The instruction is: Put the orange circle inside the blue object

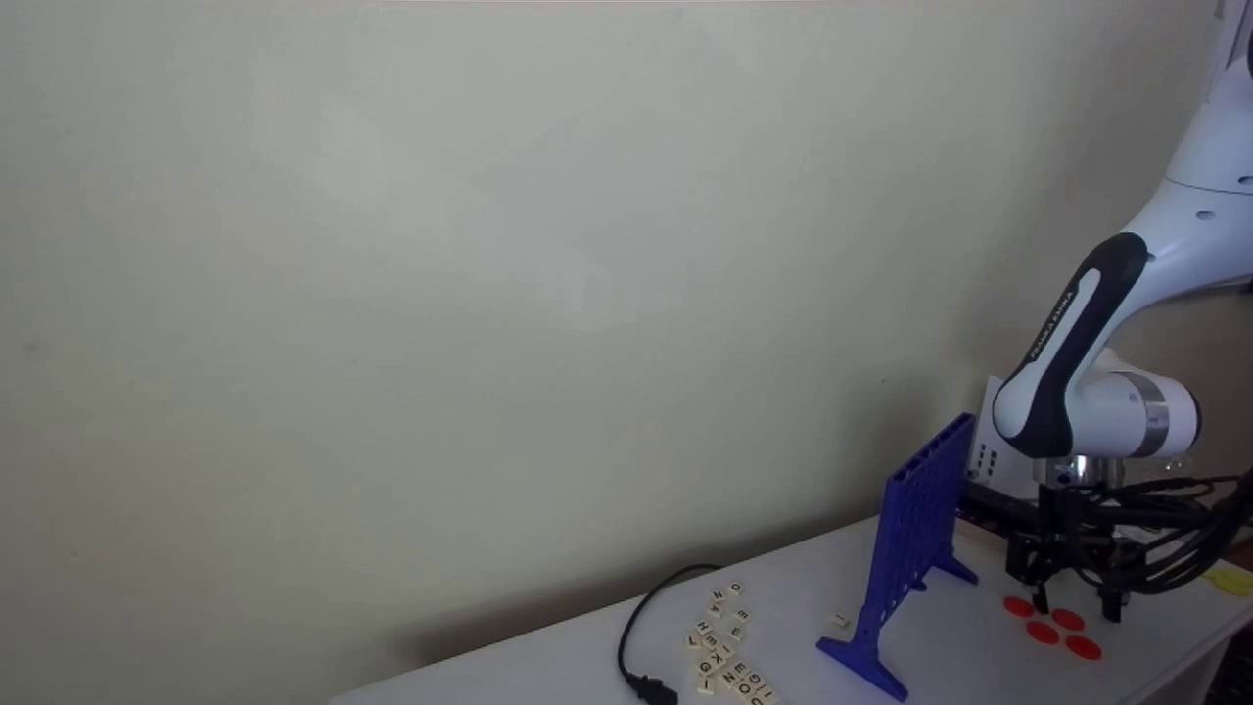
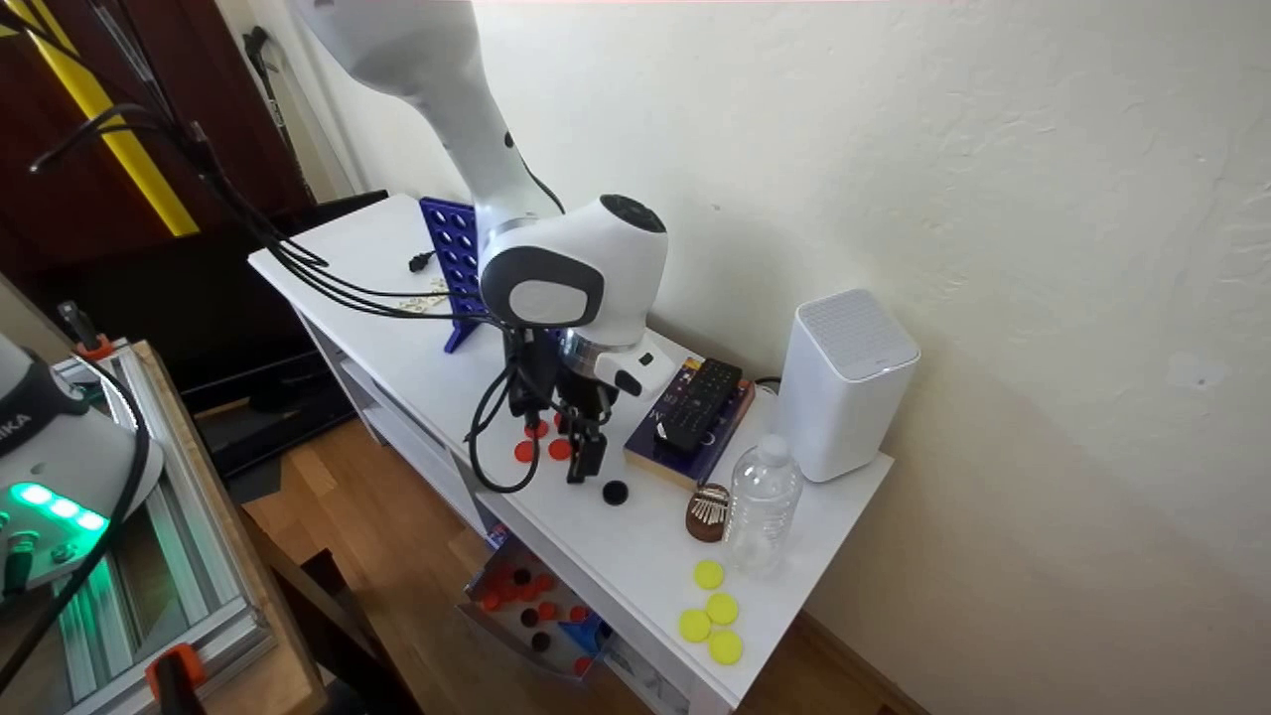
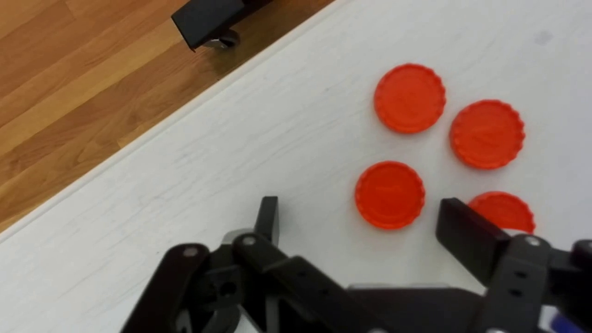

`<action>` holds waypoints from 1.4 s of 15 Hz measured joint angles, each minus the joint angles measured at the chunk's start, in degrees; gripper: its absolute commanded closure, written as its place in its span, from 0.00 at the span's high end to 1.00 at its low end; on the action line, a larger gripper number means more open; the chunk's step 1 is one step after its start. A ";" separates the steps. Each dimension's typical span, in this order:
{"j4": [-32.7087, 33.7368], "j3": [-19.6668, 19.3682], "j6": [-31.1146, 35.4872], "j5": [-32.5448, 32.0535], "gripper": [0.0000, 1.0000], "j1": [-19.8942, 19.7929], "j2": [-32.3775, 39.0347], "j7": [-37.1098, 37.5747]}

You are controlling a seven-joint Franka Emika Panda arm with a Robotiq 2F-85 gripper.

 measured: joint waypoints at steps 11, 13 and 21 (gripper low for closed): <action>0.09 -0.05 -0.76 0.00 0.63 0.10 0.32 -0.02; 0.09 -0.06 -1.05 0.00 0.49 0.10 0.11 -0.02; 0.10 -0.11 -1.47 -0.01 0.53 0.24 0.06 -0.02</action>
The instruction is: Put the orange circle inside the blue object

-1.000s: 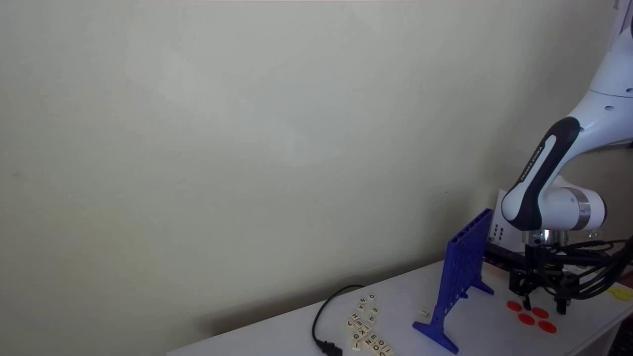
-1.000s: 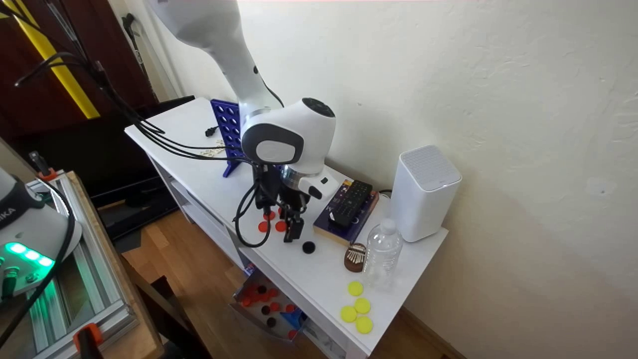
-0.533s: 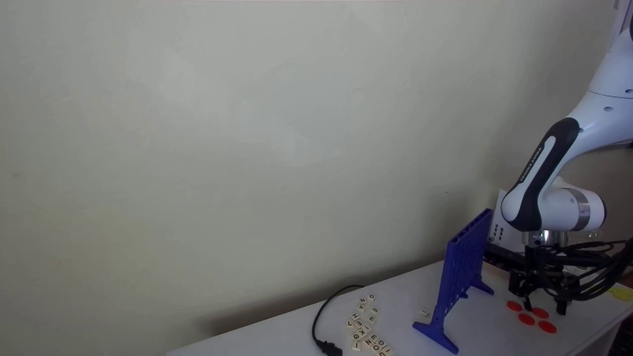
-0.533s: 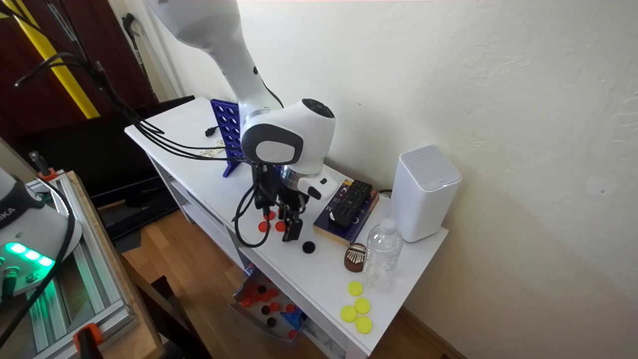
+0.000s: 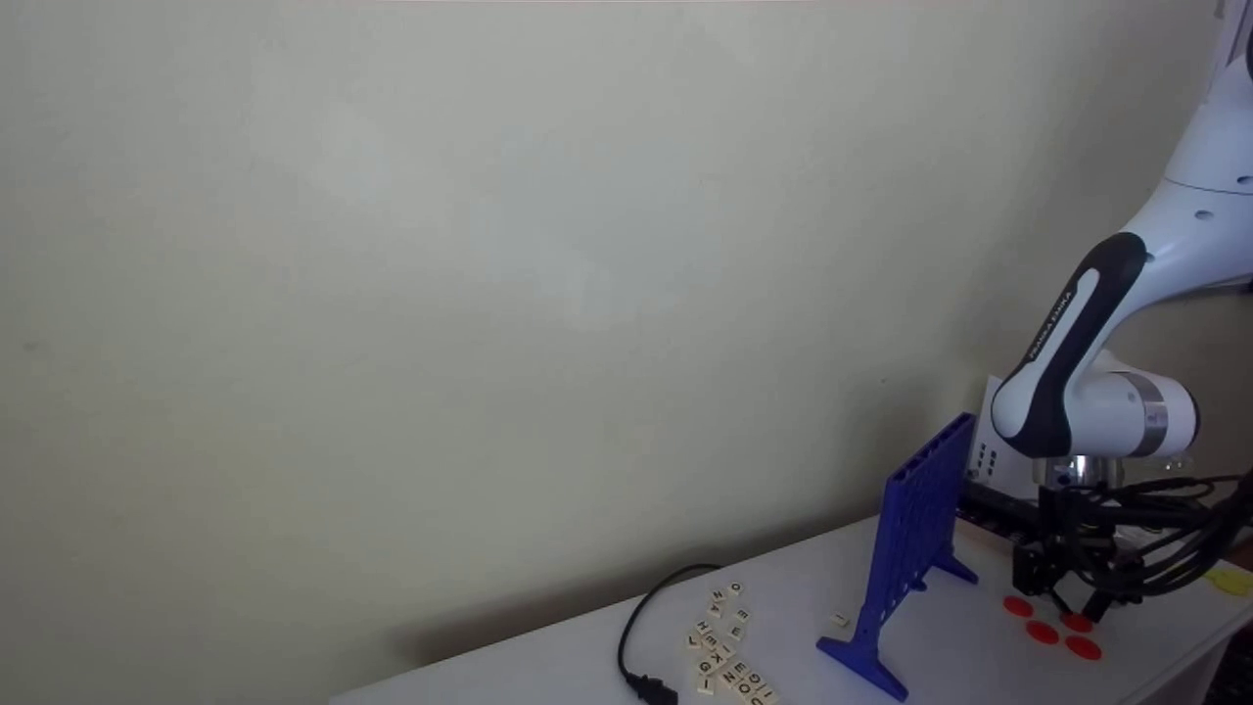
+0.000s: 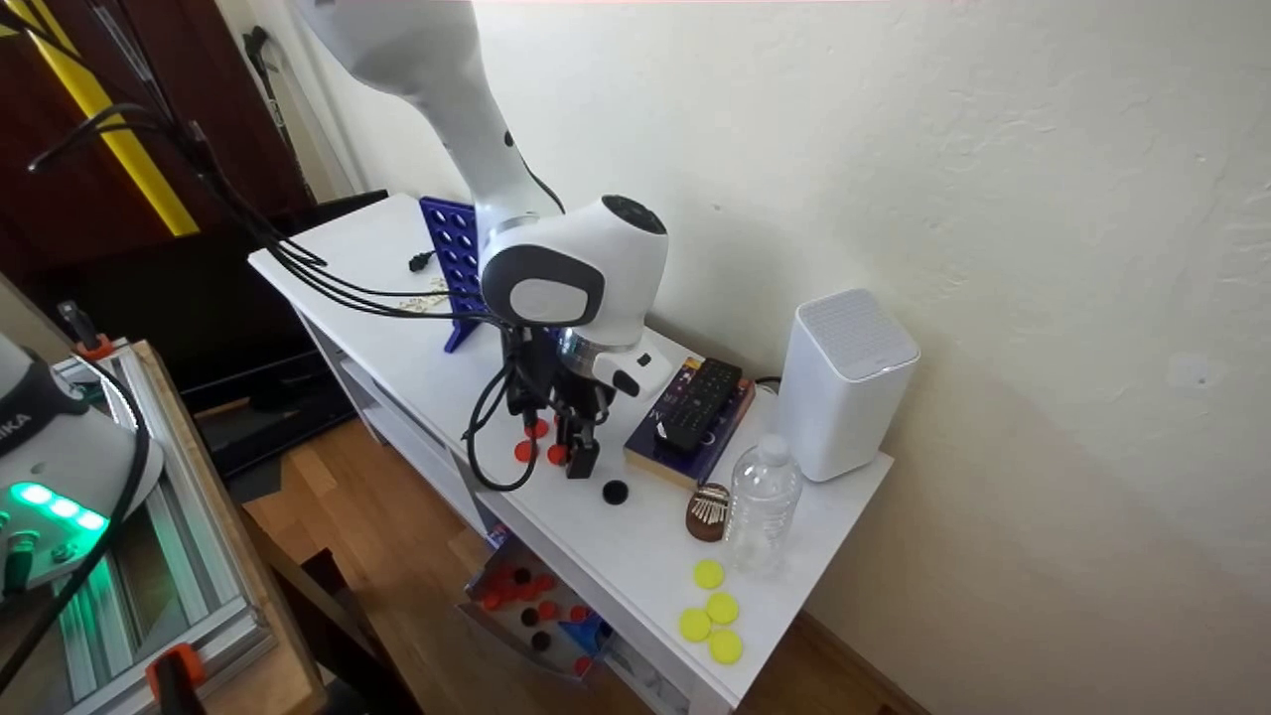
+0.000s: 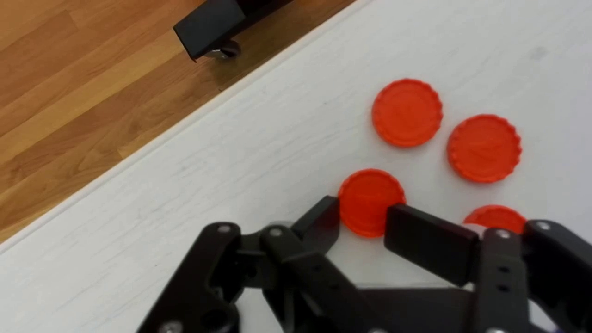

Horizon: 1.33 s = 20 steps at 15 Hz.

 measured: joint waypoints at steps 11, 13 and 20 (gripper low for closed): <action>0.00 -0.03 0.00 0.00 1.00 0.52 0.30 0.00; 0.00 -0.37 0.00 0.00 1.00 0.51 0.30 0.00; 0.48 -4.21 0.00 -0.25 1.00 0.48 0.69 0.00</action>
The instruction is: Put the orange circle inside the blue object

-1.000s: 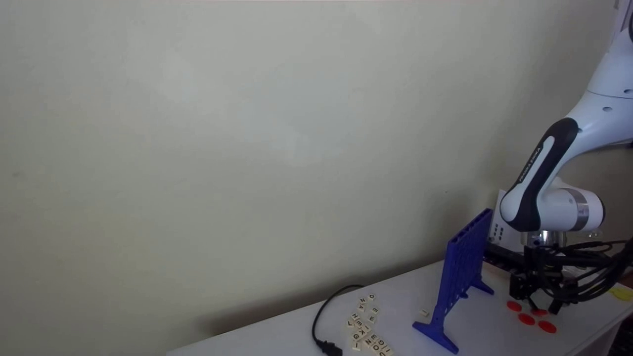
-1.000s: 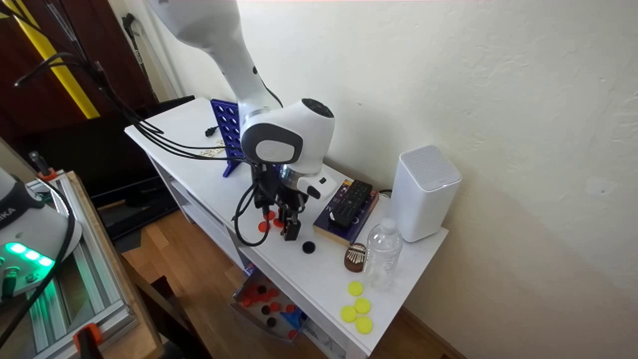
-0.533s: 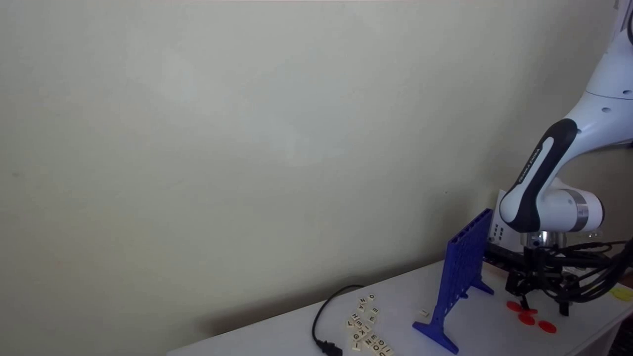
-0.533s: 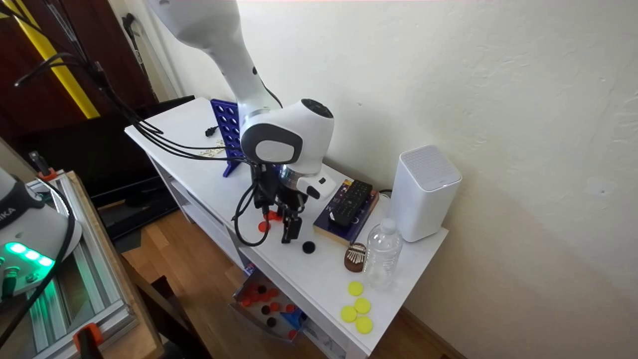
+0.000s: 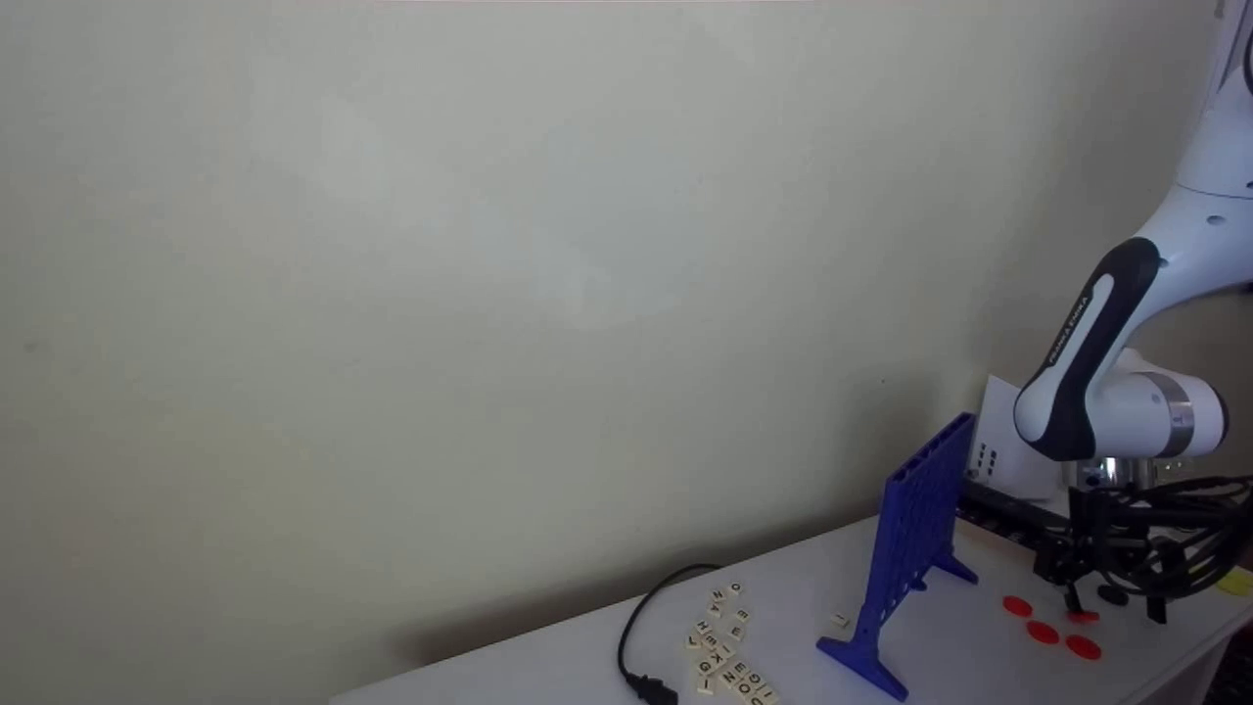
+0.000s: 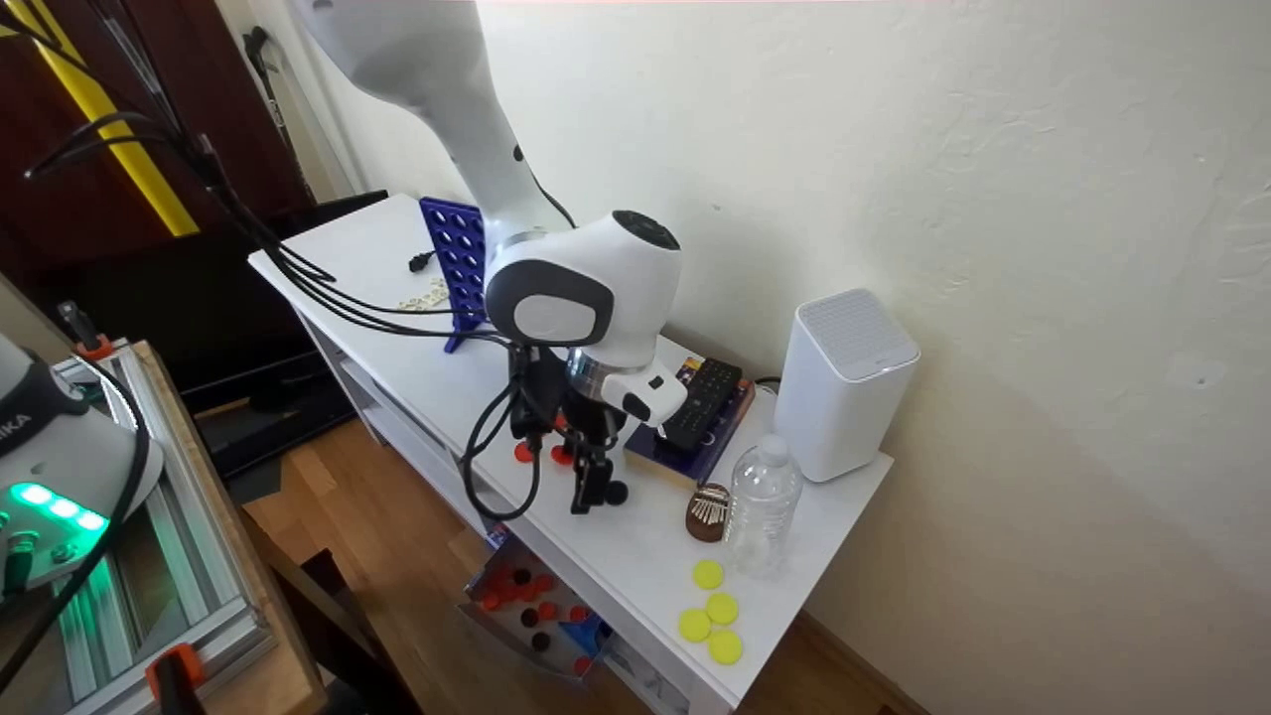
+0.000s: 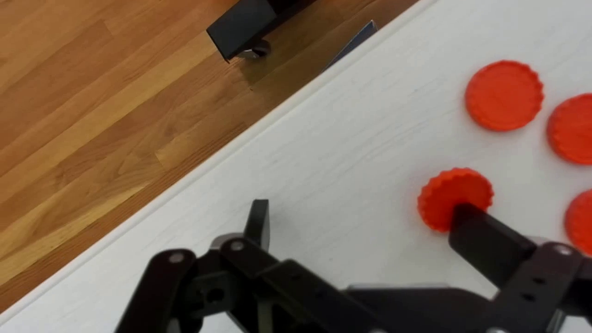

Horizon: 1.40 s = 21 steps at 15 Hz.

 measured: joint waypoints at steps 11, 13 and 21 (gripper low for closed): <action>-0.25 5.04 -1.40 1.18 1.00 -5.74 -2.67 -6.06; -0.37 5.22 -1.53 1.28 1.00 -5.99 -3.01 -6.08; 0.29 6.35 -5.49 3.86 1.00 -5.71 -3.05 -5.29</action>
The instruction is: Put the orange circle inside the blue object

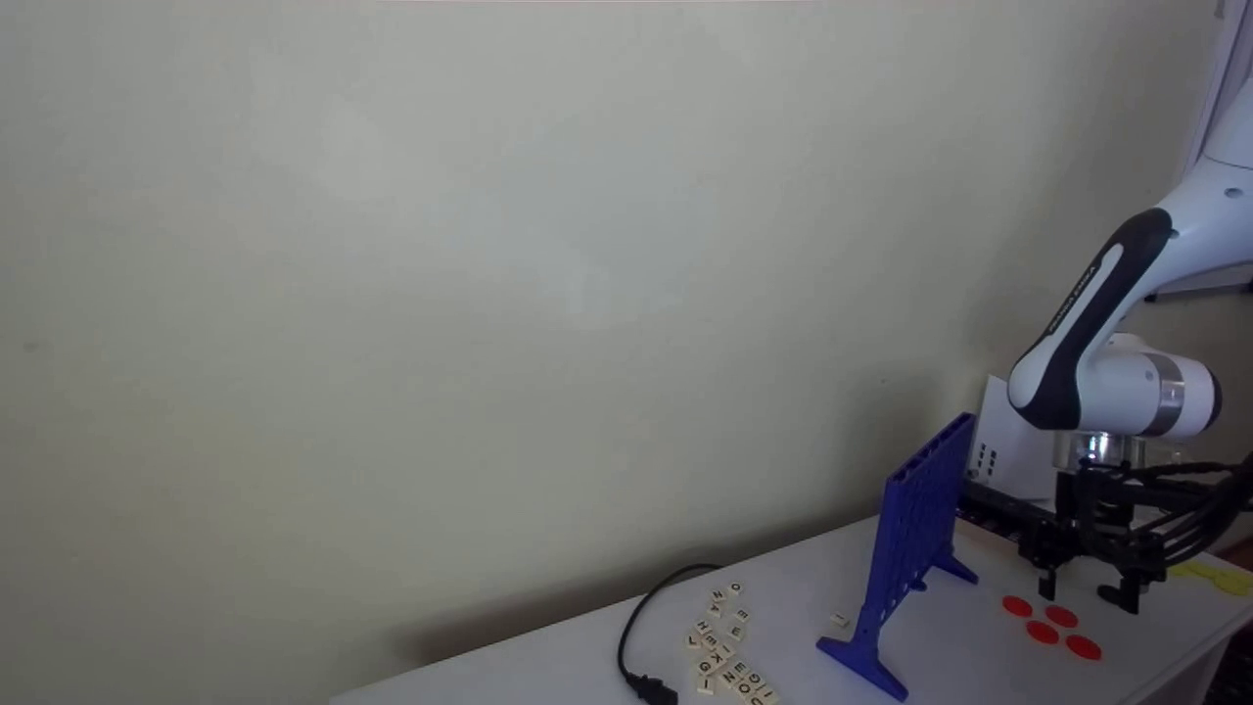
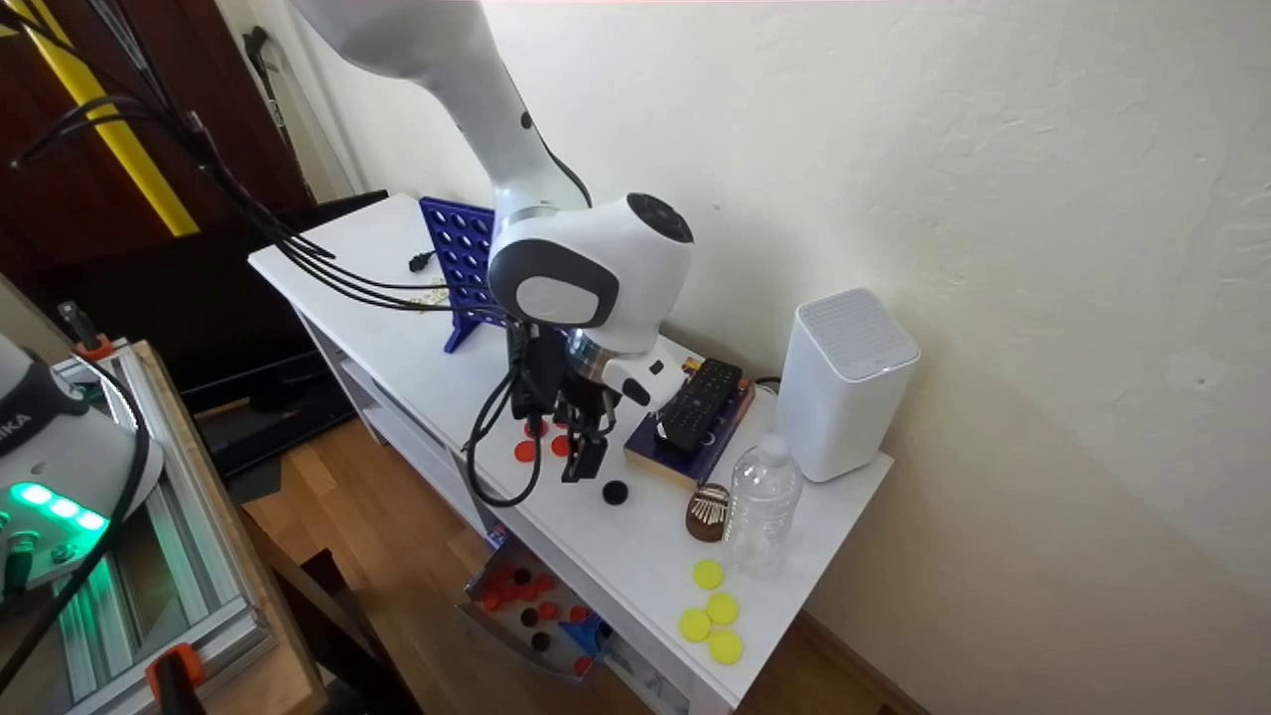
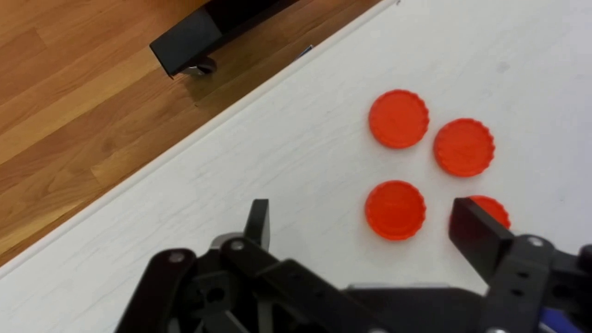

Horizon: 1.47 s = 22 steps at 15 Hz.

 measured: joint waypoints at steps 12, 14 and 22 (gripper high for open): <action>1.77 -0.56 -0.87 0.42 0.90 2.04 0.98 4.35; 2.10 -0.67 -0.87 0.42 0.89 2.37 1.34 5.02; 3.86 -1.03 -0.87 0.42 0.77 3.20 3.22 6.42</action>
